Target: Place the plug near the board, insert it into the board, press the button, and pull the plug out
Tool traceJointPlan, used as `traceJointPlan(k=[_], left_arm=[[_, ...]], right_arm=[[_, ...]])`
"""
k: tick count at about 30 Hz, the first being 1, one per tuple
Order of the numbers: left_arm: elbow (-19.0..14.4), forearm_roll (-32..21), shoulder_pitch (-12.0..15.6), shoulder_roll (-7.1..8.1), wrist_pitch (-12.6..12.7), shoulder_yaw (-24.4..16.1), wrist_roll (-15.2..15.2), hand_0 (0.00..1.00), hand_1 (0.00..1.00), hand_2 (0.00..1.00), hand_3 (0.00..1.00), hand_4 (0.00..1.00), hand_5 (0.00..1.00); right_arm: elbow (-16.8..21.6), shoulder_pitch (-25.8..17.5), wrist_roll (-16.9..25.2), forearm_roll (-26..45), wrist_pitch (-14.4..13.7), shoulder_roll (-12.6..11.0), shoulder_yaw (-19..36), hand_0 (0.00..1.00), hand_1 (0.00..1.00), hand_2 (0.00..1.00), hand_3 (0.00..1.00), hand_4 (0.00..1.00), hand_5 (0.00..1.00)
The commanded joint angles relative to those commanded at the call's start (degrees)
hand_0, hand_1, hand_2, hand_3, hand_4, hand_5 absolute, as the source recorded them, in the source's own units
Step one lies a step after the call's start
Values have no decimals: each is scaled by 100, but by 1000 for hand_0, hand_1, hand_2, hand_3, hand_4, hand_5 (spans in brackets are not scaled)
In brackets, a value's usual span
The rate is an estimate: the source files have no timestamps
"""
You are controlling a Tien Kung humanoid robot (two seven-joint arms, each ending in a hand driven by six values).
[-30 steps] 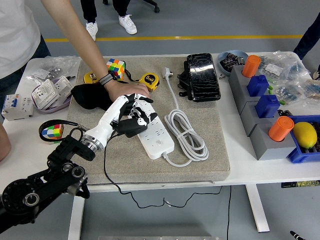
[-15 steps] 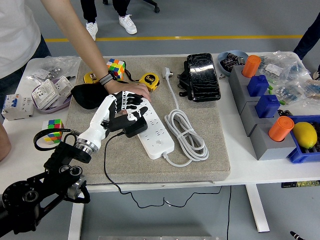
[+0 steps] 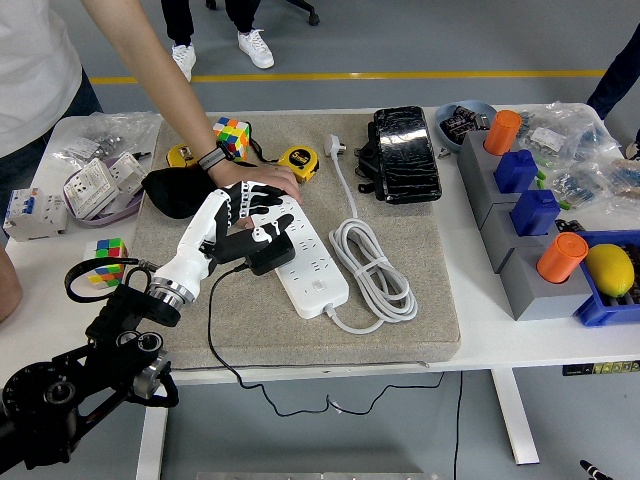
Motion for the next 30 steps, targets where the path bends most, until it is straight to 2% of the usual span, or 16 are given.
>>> traceJointPlan(k=[3, 4, 10, 15, 16, 17, 20, 21, 22, 27, 28, 30], left_arm=[[-1, 20, -9, 1, -3, -1, 9, 682, 689, 634, 623, 882, 278], [-5, 31, -11, 2, -2, 2, 14, 645, 681, 633, 622, 895, 296], [-37, 53, -24, 14, -17, 15, 43, 644, 675, 620, 622, 896, 297], [-137, 249, -8, 21, -67, -43, 197, 644, 675, 620, 622, 896, 297], [-165, 307, -6, 22, -77, -58, 234, 408, 519, 498, 629, 895, 297], [-207, 390, -3, 23, -89, -80, 286, 408, 519, 498, 629, 895, 297], [-380, 841, -3, 22, -292, -199, 655, 408, 519, 498, 629, 895, 297], [-433, 1053, -10, 18, -443, -250, 848, 408, 519, 498, 629, 895, 297], [-519, 1314, -27, 15, -656, -310, 1106, 244, 326, 264, 682, 900, 280], [-796, 2437, -108, 14, -1422, -383, 2212, 244, 326, 264, 682, 900, 280], [-828, 2576, -128, 13, -1535, -381, 2366, 121, 183, 153, 720, 731, 61], [-879, 2802, -161, 10, -1718, -377, 2622, 121, 183, 153, 720, 731, 61]], right_arm=[[7, 8, 0, -6, -1, -6, 12, 572, 640, 603, 538, 923, 470], [8, 8, 0, -7, -2, -5, 16, 572, 640, 603, 538, 923, 471], [10, 17, 0, -1, -1, -17, 8, 572, 640, 603, 538, 923, 471], [6, 7, -2, -6, -3, -25, -8, 572, 640, 603, 538, 923, 471], [8, 4, -3, -7, -2, -26, -8, 574, 640, 603, 538, 923, 471], [10, 2, -3, -9, -1, -28, -8, 574, 640, 603, 538, 923, 471], [9, -8, -7, -10, 3, -28, -8, 574, 640, 603, 538, 923, 471], [8, -6, -11, -11, 6, -28, -12, 574, 640, 603, 538, 923, 471], [4, -6, -17, -17, 6, -23, -3, 572, 640, 604, 538, 923, 472], [2, -13, -25, -38, 6, -7, 69, 572, 640, 604, 538, 923, 472], [4, -13, -25, -35, 7, -9, 72, 572, 640, 604, 538, 922, 471], [3, -15, -25, -33, 12, -13, 75, 572, 640, 604, 538, 922, 471]])
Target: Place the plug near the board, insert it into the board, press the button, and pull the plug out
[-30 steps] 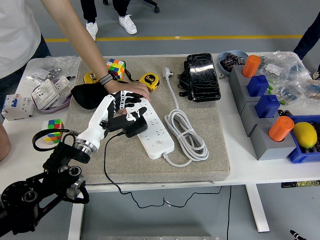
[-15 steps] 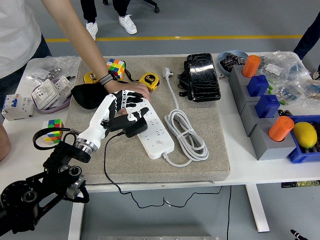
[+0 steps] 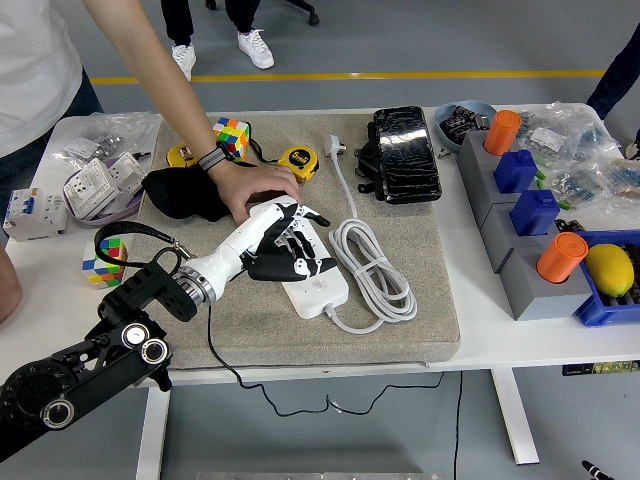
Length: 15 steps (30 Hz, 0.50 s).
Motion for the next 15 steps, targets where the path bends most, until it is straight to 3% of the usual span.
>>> traceJointPlan(k=[3, 4, 11, 15], left_arm=[[-100, 283, -55, 14, -290, 36, 384, 121, 183, 153, 720, 731, 61], [-129, 362, -67, 20, -359, 47, 487, 79, 133, 144, 796, 786, 2], [-326, 835, -140, 53, -968, 100, 1275, 66, 113, 137, 803, 782, 2], [-363, 855, -200, 84, -1208, 188, 1559, 66, 113, 137, 803, 782, 2]], right_arm=[[-1, -8, -4, 5, 4, -8, -2, 572, 640, 604, 538, 922, 471], [-3, -11, -5, 7, 4, -9, -2, 572, 640, 604, 538, 923, 472], [1, -15, -7, -1, 8, 0, 7, 573, 640, 603, 537, 922, 471], [1, -10, -8, -2, 10, 5, 20, 573, 640, 603, 537, 922, 471]])
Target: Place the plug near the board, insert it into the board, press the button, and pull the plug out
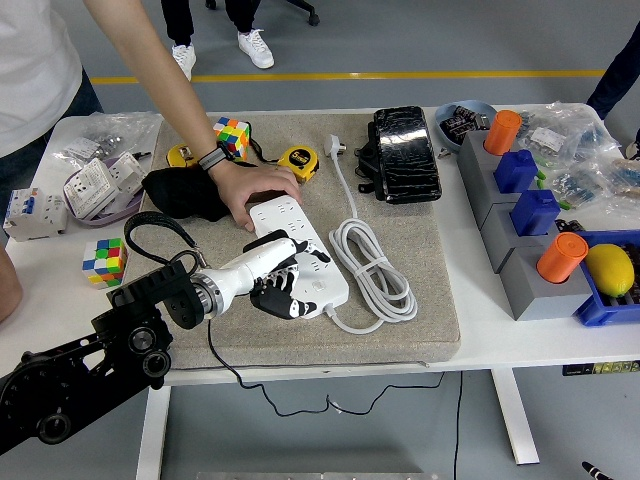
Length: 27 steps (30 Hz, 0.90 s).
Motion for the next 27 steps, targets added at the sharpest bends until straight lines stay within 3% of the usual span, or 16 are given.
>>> traceJointPlan(k=[6, 27], left_arm=[[-7, -22, -59, 23, -260, 93, 298, 61, 104, 138, 802, 785, 2], [321, -48, -213, -33, -132, 420, 270, 64, 97, 137, 799, 787, 2]], right_arm=[[1, 6, 3, -6, -2, -9, 18, 572, 640, 603, 537, 922, 471], [8, 5, 23, -5, -10, -7, 12, 572, 639, 603, 538, 922, 471]])
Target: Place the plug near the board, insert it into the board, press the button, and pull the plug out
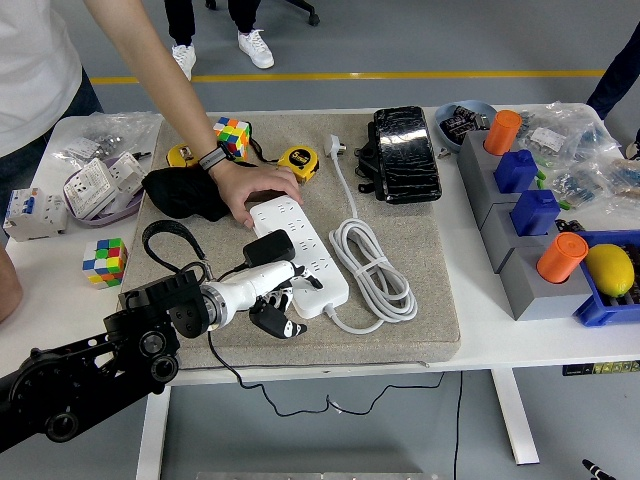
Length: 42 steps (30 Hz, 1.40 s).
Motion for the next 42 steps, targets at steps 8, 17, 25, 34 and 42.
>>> traceJointPlan(k=[8, 17, 25, 34, 42], left_arm=[[116, -10, -44, -38, 41, 49, -11, 65, 98, 139, 799, 788, 2], [172, 1, -95, -73, 65, 147, -1, 64, 98, 139, 799, 788, 2], [158, 28, -88, -56, 66, 172, 19, 64, 98, 139, 798, 787, 2], [38, 76, -32, -40, 175, -14, -204, 64, 97, 139, 796, 787, 2], [78, -43, 142, -11, 1021, -340, -1307, 135, 111, 223, 645, 793, 84]], right_arm=[[6, 0, 1, -5, 1, -6, -4, 572, 640, 603, 538, 922, 470], [11, 1, 1, -16, 1, -9, 15, 572, 640, 603, 538, 922, 470], [36, -7, 4, -60, -3, -2, 51, 573, 640, 603, 538, 922, 470], [33, -5, 7, -59, -6, -3, 66, 573, 640, 603, 537, 922, 469], [37, -12, 9, -70, -4, 8, 66, 573, 640, 603, 538, 922, 468]])
